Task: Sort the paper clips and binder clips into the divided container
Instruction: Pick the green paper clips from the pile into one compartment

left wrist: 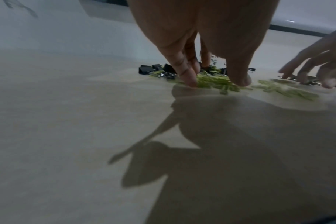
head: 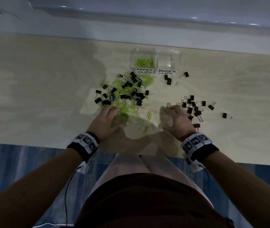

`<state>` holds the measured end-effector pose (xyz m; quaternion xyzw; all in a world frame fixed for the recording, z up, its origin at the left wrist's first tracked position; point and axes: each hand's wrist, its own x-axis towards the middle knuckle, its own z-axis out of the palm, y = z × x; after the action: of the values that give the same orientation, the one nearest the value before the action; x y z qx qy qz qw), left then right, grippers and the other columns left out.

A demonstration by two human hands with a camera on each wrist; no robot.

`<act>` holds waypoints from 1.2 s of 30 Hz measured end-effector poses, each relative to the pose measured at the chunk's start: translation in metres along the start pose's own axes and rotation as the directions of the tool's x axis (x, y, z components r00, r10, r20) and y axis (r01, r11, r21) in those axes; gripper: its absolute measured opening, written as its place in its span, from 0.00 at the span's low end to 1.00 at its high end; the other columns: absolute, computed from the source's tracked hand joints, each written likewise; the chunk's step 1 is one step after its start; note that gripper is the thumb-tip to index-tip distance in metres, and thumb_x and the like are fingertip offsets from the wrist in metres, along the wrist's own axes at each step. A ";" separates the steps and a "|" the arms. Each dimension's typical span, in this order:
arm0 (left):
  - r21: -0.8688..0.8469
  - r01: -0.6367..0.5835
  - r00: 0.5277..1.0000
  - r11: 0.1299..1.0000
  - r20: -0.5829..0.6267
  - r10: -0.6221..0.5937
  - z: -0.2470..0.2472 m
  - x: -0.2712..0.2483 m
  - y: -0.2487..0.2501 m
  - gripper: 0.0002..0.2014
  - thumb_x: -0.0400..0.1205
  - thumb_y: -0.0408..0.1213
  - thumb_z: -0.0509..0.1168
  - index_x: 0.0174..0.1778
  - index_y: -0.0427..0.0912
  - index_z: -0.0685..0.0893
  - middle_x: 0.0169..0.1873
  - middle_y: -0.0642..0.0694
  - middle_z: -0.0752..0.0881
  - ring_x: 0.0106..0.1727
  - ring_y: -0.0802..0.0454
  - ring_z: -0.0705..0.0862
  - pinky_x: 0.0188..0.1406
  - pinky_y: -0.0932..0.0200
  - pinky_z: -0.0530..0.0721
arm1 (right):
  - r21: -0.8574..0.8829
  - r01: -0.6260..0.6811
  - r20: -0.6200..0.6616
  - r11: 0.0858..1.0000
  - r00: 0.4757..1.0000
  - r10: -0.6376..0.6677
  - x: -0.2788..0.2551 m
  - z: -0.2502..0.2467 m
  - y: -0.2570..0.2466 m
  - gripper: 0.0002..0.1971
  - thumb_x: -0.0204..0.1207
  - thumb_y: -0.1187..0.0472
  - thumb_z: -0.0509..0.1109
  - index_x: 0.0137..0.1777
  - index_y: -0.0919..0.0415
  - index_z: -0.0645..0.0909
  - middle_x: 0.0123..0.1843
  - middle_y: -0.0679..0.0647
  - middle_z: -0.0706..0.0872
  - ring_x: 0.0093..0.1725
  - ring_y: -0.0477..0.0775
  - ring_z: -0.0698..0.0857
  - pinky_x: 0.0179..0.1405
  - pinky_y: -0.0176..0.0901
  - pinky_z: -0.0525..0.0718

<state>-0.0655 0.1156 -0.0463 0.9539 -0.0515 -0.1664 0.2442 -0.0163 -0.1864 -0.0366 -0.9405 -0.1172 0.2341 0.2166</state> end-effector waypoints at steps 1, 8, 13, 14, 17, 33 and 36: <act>0.023 0.037 0.999 0.999 0.024 -0.037 0.004 0.000 0.004 0.35 0.75 0.54 0.69 0.74 0.38 0.69 0.68 0.38 0.71 0.67 0.43 0.72 0.65 0.46 0.78 | -0.005 -0.043 0.037 0.999 0.998 0.043 0.001 0.003 -0.004 0.37 0.65 0.57 0.78 0.74 0.60 0.68 0.70 0.58 0.68 0.66 0.60 0.72 0.64 0.54 0.79; -0.025 -0.016 1.000 1.000 -0.026 0.016 0.014 0.024 0.032 0.28 0.72 0.40 0.74 0.66 0.33 0.77 0.59 0.34 0.77 0.59 0.39 0.76 0.60 0.45 0.79 | 0.052 0.051 0.091 0.997 0.994 -0.056 0.019 0.020 -0.045 0.32 0.66 0.58 0.77 0.71 0.60 0.73 0.64 0.59 0.70 0.64 0.61 0.70 0.64 0.55 0.78; 0.051 -0.100 0.992 0.994 0.077 0.096 0.006 0.044 0.048 0.17 0.79 0.36 0.65 0.62 0.33 0.79 0.59 0.36 0.79 0.60 0.39 0.76 0.59 0.50 0.74 | 0.047 0.154 0.041 0.987 0.987 -0.156 0.034 0.024 -0.063 0.20 0.72 0.64 0.70 0.64 0.64 0.79 0.60 0.62 0.77 0.59 0.64 0.77 0.57 0.53 0.79; 0.092 -0.129 0.988 0.987 0.094 0.121 0.004 0.047 0.050 0.16 0.80 0.35 0.63 0.62 0.32 0.78 0.59 0.34 0.79 0.60 0.38 0.76 0.58 0.49 0.74 | 0.041 0.147 0.024 0.988 0.989 -0.148 0.037 0.024 -0.064 0.18 0.73 0.64 0.69 0.63 0.64 0.80 0.58 0.62 0.78 0.58 0.64 0.77 0.56 0.52 0.79; 0.205 -0.209 0.971 0.956 0.158 0.178 0.001 0.053 0.053 0.14 0.83 0.34 0.58 0.62 0.31 0.77 0.58 0.32 0.80 0.58 0.36 0.78 0.56 0.44 0.77 | -0.017 0.161 -0.008 0.987 0.987 -0.161 0.043 0.021 -0.062 0.12 0.75 0.65 0.66 0.57 0.64 0.83 0.54 0.63 0.81 0.55 0.65 0.78 0.51 0.53 0.79; -0.519 0.013 0.992 0.855 -0.099 -0.075 -0.060 0.108 0.069 0.06 0.78 0.36 0.69 0.50 0.43 0.86 0.41 0.52 0.88 0.41 0.60 0.86 0.39 0.72 0.83 | 0.528 -0.099 -0.112 0.843 0.976 0.185 0.064 -0.034 -0.037 0.08 0.69 0.72 0.74 0.38 0.58 0.86 0.34 0.52 0.89 0.32 0.47 0.85 0.37 0.39 0.84; -0.526 0.008 0.966 0.851 -0.217 -0.143 -0.076 0.145 0.077 0.05 0.78 0.36 0.69 0.47 0.41 0.86 0.42 0.48 0.89 0.40 0.57 0.87 0.41 0.69 0.85 | 0.600 -0.060 -0.204 0.798 0.953 0.225 0.094 -0.061 -0.049 0.05 0.69 0.71 0.74 0.38 0.60 0.86 0.35 0.54 0.89 0.34 0.47 0.86 0.40 0.41 0.88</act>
<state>0.0949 0.0562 0.0109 0.8666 0.0641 -0.0632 0.4907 0.0883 -0.1345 -0.0021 -0.8562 0.0627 0.1467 0.4914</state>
